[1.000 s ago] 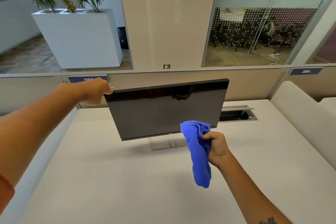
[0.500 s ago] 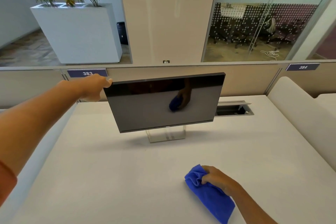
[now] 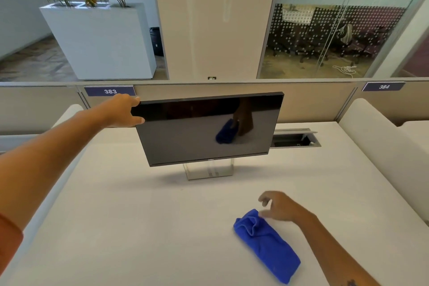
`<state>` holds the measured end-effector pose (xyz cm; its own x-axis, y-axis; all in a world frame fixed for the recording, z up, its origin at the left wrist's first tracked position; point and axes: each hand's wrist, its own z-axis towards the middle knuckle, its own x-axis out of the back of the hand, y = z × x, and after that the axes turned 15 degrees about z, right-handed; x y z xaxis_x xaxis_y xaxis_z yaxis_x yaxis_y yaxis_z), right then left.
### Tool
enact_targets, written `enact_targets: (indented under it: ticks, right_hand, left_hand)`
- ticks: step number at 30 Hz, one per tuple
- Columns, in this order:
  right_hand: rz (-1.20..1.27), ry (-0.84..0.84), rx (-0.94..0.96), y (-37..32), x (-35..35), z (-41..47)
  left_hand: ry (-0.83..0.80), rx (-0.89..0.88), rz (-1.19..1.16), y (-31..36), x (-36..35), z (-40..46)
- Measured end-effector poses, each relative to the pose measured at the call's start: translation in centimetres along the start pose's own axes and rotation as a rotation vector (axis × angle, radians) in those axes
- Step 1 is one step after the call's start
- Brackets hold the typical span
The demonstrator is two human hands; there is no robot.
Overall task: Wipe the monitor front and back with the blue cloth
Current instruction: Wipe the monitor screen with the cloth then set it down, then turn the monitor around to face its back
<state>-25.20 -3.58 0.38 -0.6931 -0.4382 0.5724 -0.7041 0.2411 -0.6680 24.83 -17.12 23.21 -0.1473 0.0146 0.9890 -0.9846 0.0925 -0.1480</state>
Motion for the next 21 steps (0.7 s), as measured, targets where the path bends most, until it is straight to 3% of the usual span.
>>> enact_targets:
  ticks: [5,9,13,21]
  right_hand:
    - [0.289,0.509,0.153,-5.5,6.0,2.4]
    - [0.545,0.736,0.279,-10.1,11.0,4.0]
    - [0.573,0.763,0.336,-13.3,14.5,5.3]
    - [0.556,0.692,0.360,-16.2,17.2,6.5]
  left_hand:
    - [0.126,0.209,-0.278,1.9,-0.3,-0.6]
    - [0.220,0.394,-0.533,3.8,-1.3,-1.4]
    - [0.229,0.540,-0.672,5.5,-2.0,-1.6]
    - [0.159,0.557,-0.778,6.9,-2.5,-1.3]
